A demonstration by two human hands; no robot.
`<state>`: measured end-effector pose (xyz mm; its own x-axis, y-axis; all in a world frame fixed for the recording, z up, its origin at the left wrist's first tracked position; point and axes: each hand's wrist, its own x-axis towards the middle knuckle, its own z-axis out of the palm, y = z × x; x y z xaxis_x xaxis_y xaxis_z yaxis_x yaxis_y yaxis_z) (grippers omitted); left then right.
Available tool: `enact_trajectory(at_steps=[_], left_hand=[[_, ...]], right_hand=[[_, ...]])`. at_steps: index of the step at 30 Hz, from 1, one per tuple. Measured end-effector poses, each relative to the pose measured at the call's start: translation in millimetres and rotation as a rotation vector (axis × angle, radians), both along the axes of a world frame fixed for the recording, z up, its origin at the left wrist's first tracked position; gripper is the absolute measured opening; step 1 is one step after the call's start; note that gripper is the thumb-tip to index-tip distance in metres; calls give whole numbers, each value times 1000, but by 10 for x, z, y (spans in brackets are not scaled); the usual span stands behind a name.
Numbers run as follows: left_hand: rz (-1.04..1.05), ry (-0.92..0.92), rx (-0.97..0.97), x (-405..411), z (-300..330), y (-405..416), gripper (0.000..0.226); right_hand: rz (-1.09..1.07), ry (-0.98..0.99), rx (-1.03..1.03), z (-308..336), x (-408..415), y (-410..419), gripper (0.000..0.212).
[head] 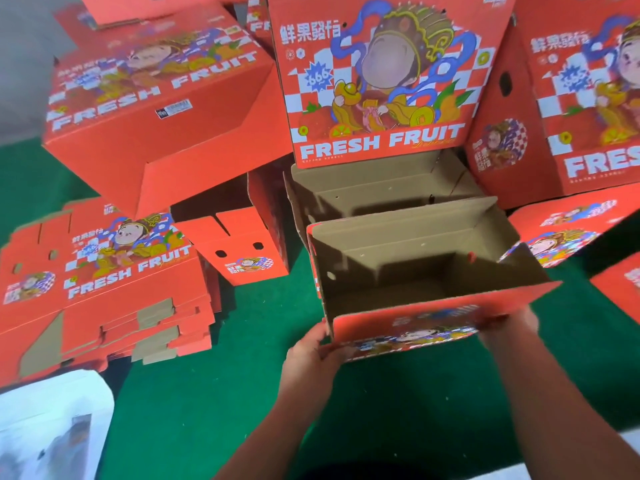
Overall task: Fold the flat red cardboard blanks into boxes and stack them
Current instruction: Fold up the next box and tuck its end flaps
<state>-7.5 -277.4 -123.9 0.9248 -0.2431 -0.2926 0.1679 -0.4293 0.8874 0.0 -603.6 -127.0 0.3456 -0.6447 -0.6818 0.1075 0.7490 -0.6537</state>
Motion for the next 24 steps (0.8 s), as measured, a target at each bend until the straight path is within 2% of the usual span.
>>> enact_trajectory(at_steps=[2, 6, 11, 15, 21, 23, 24], left_hand=[[10, 11, -46, 12, -12, 3, 38], [-7, 63, -129, 36, -12, 39, 33], [8, 103, -179, -63, 71, 126, 24], [-89, 98, -100, -172, 191, 226, 7], [-205, 180, -112, -275, 272, 267, 29], [-223, 137, -140, -290, 323, 20, 28], [-242, 128, -191, -286, 360, -157, 35]], right_hand=[[43, 48, 65, -44, -9, 142, 17], [168, 29, 89, -25, -128, 352, 28], [171, 3, 80, -1, -199, 459, 23], [-21, 99, 87, -138, -421, 527, 23], [-275, 279, 21, -179, -729, 559, 29], [-374, 244, 53, -202, -823, 507, 34], [-433, 216, 74, -224, -838, 480, 40]])
